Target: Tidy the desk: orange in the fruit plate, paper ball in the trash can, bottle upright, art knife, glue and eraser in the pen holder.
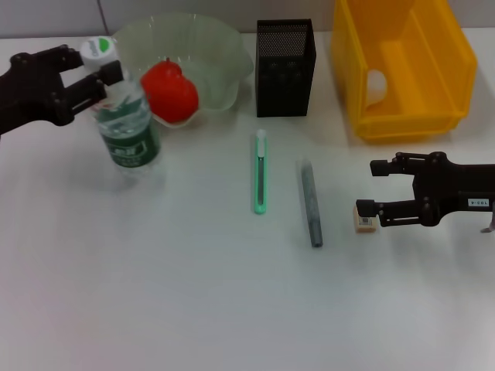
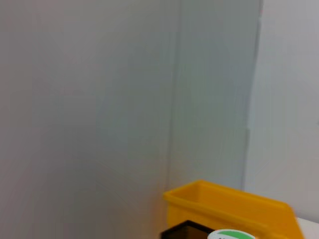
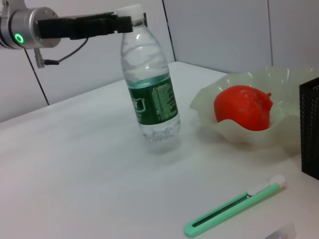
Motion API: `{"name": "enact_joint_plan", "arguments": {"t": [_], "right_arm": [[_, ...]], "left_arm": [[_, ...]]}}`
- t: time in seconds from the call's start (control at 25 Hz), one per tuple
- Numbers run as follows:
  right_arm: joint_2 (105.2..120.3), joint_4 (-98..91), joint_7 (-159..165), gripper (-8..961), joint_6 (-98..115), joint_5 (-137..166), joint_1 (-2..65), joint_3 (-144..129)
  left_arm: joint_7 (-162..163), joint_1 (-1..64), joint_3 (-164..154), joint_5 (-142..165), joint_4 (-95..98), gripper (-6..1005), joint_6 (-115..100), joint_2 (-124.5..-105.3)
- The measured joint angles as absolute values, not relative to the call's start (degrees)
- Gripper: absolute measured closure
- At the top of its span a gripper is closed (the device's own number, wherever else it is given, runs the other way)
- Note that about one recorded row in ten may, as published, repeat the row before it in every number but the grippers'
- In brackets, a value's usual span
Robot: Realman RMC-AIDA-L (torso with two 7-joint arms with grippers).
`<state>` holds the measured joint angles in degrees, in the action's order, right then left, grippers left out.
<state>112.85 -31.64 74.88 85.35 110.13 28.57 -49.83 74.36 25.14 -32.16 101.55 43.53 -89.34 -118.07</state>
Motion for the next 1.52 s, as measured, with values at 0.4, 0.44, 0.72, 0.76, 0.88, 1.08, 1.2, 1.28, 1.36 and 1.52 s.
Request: {"name": "enact_joint_plan", "arguments": {"t": [0.4,0.44,0.72,0.76,0.88,1.08,1.2,1.28,1.36,1.52], "right_arm": [[112.85,-31.7,74.9,122,85.3,110.1,28.6,-49.5],[112.85,-31.7,74.9,122,85.3,110.1,28.6,-49.5],[112.85,-31.7,74.9,121,85.3,110.1,28.6,-49.3],[112.85,-31.6,74.9,121,85.3,110.1,28.7,-49.3],[112.85,-31.6,74.9,121,85.2,110.1,28.8,-49.3],[112.78,-31.6,74.9,121,85.0,110.1,29.0,-49.3],[112.76,-31.6,74.9,121,85.0,110.1,29.1,-49.4],[112.76,-31.6,75.0,121,85.0,110.1,29.2,-49.3],[112.76,-31.6,75.0,121,84.9,110.1,29.2,-49.3],[112.76,-31.6,75.0,121,84.9,110.1,29.2,-49.3]], "left_arm": [[69.3,25.5,-31.6,100.7,38.7,529,-81.6,-118.13],[69.1,25.7,-31.4,100.7,38.2,529,-80.7,-118.16],[68.8,26.3,-31.0,100.4,36.5,523,-78.3,-118.22],[68.5,26.3,-30.9,100.1,36.3,522,-78.3,-118.22],[67.9,26.3,-30.9,99.9,36.0,520,-78.2,-118.21],[66.4,26.3,-31.2,99.9,35.4,516,-77.5,-118.21],[66.1,26.4,-30.9,99.7,35.0,514,-77.1,-118.24],[66.1,26.5,-30.9,99.3,34.9,512,-76.9,-118.32],[66.1,26.4,-31.1,99.1,34.9,511,-76.9,-118.35],[66.1,26.3,-31.1,99.1,34.9,350,-76.9,-118.29]]}}
